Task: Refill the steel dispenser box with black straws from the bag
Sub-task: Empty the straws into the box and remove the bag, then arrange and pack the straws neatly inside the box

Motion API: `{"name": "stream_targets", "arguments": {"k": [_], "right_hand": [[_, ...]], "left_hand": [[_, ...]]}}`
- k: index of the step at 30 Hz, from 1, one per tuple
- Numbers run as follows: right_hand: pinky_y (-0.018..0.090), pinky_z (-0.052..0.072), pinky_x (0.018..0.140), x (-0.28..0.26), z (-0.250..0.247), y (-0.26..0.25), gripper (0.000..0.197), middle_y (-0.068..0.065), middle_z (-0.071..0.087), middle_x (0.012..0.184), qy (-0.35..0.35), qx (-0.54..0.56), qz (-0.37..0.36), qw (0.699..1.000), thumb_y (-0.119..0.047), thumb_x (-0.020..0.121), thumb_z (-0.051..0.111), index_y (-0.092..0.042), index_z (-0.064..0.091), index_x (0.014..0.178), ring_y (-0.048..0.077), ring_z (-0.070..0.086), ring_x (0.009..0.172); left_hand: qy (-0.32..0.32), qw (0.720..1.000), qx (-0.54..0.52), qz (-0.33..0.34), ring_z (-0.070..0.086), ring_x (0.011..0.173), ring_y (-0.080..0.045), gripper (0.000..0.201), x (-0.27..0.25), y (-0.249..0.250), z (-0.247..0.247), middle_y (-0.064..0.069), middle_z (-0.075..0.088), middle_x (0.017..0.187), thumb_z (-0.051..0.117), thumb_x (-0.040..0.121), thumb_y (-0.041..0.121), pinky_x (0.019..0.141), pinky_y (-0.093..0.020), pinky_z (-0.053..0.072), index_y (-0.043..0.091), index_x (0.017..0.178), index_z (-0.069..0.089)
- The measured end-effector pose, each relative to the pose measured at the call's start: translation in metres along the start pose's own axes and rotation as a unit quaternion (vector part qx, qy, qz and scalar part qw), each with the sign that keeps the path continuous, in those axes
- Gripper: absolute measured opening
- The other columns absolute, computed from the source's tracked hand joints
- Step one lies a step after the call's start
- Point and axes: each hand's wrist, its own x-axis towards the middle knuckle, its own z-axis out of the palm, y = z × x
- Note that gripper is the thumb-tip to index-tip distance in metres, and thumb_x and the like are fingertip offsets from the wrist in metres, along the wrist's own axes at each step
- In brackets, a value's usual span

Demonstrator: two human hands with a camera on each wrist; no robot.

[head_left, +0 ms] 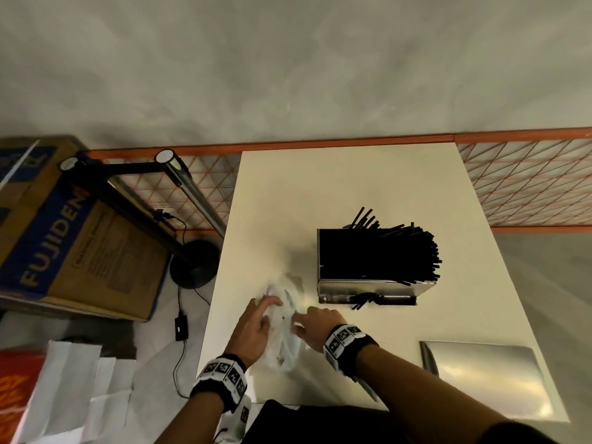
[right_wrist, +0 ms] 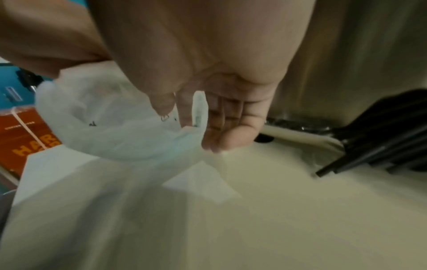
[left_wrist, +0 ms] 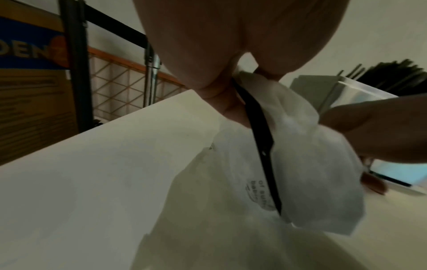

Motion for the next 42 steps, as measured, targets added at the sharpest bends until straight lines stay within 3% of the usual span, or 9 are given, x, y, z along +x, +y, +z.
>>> {"name": "stream_targets", "arguments": {"k": [6, 9, 11, 14, 22, 27, 31, 34, 42], "right_hand": [[0.046, 0.049, 0.087, 0.007, 0.009, -0.005, 0.043, 0.011, 0.052, 0.121, -0.024, 0.019, -0.044, 0.999, -0.057, 0.095, 0.044, -0.037, 0.042, 0.133, 0.037, 0.061, 0.104], [0.042, 0.047, 0.088, 0.011, 0.017, -0.001, 0.041, 0.011, 0.057, 0.119, -0.036, -0.002, 0.009, 0.999, -0.060, 0.096, 0.040, -0.035, 0.054, 0.126, 0.036, 0.062, 0.105], [0.041, 0.046, 0.087, 0.012, 0.019, 0.003, 0.042, 0.012, 0.057, 0.121, -0.030, -0.013, 0.041, 0.999, -0.056, 0.098, 0.039, -0.028, 0.057, 0.124, 0.035, 0.061, 0.106], [0.044, 0.046, 0.090, 0.013, 0.019, 0.007, 0.046, 0.015, 0.050, 0.127, -0.025, -0.028, 0.075, 0.996, -0.054, 0.097, 0.042, -0.024, 0.052, 0.132, 0.037, 0.059, 0.109], [0.045, 0.046, 0.088, 0.005, 0.030, 0.004, 0.040, 0.015, 0.050, 0.127, -0.030, 0.027, 0.052, 0.998, -0.036, 0.101, 0.038, -0.027, 0.040, 0.140, 0.040, 0.060, 0.106], [0.049, 0.047, 0.094, -0.010, 0.008, 0.016, 0.042, 0.011, 0.050, 0.129, -0.028, 0.080, -0.012, 0.996, -0.046, 0.100, 0.038, -0.040, 0.034, 0.142, 0.039, 0.059, 0.110], [0.049, 0.049, 0.092, -0.025, -0.014, 0.027, 0.042, 0.013, 0.049, 0.134, 0.014, 0.082, -0.009, 0.996, -0.042, 0.101, 0.040, -0.037, 0.033, 0.141, 0.039, 0.058, 0.112], [0.049, 0.049, 0.095, -0.038, -0.029, 0.038, 0.038, 0.011, 0.049, 0.139, 0.046, 0.087, 0.002, 0.995, -0.037, 0.099, 0.045, -0.026, 0.045, 0.136, 0.038, 0.055, 0.118], [0.037, 0.052, 0.062, -0.101, -0.064, 0.077, 0.026, -0.001, 0.061, 0.101, 0.301, 0.156, -0.009, 0.941, -0.033, 0.095, 0.039, -0.022, 0.060, 0.107, 0.027, 0.064, 0.081]], "left_hand": [[-0.013, 1.000, 0.018, -0.017, 0.060, 0.110, -0.020, 0.051, 0.004, -0.015, 0.013, 0.001, 0.058, 0.114, 0.044, 0.094, -0.009, 0.091, -0.021, 0.047, 0.037, 0.088, 0.066], [-0.041, 0.995, 0.046, -0.079, 0.061, 0.106, -0.021, 0.020, 0.004, -0.016, 0.014, 0.004, 0.053, 0.122, 0.054, 0.103, 0.016, 0.084, -0.033, 0.057, 0.030, 0.110, 0.066], [-0.044, 0.985, 0.115, -0.119, 0.061, 0.109, -0.028, 0.028, 0.004, -0.022, 0.012, 0.002, 0.047, 0.131, 0.058, 0.102, 0.031, 0.088, -0.042, 0.056, 0.024, 0.130, 0.058], [-0.032, 0.960, 0.196, -0.200, 0.061, 0.110, -0.039, 0.046, 0.005, -0.037, 0.006, -0.008, 0.038, 0.138, 0.055, 0.100, 0.018, 0.100, -0.045, 0.046, 0.015, 0.145, 0.044], [-0.035, 0.928, 0.217, -0.301, 0.060, 0.085, -0.038, 0.045, 0.014, -0.045, 0.003, -0.012, 0.030, 0.135, 0.050, 0.098, 0.012, 0.082, -0.042, 0.050, 0.018, 0.142, 0.041], [-0.040, 0.945, 0.203, -0.252, 0.055, 0.116, -0.036, 0.017, 0.021, -0.073, -0.010, -0.016, 0.049, 0.134, 0.056, 0.094, 0.031, 0.104, -0.041, 0.047, 0.029, 0.108, 0.066], [0.060, 0.955, 0.216, -0.195, 0.047, 0.132, -0.033, 0.019, 0.021, -0.066, -0.018, -0.013, 0.061, 0.127, 0.066, 0.092, 0.039, 0.101, -0.048, 0.048, 0.040, 0.075, 0.057], [0.129, 0.966, 0.185, -0.126, 0.053, 0.121, -0.035, 0.006, 0.016, -0.006, -0.023, -0.007, 0.051, 0.130, 0.073, 0.092, 0.024, 0.093, -0.049, 0.051, 0.026, 0.091, 0.067], [0.062, 0.982, 0.043, 0.173, 0.040, 0.132, -0.006, 0.079, 0.065, 0.134, 0.022, -0.002, 0.045, 0.144, 0.078, 0.088, 0.031, 0.110, -0.024, 0.037, 0.013, 0.153, 0.037]]}}
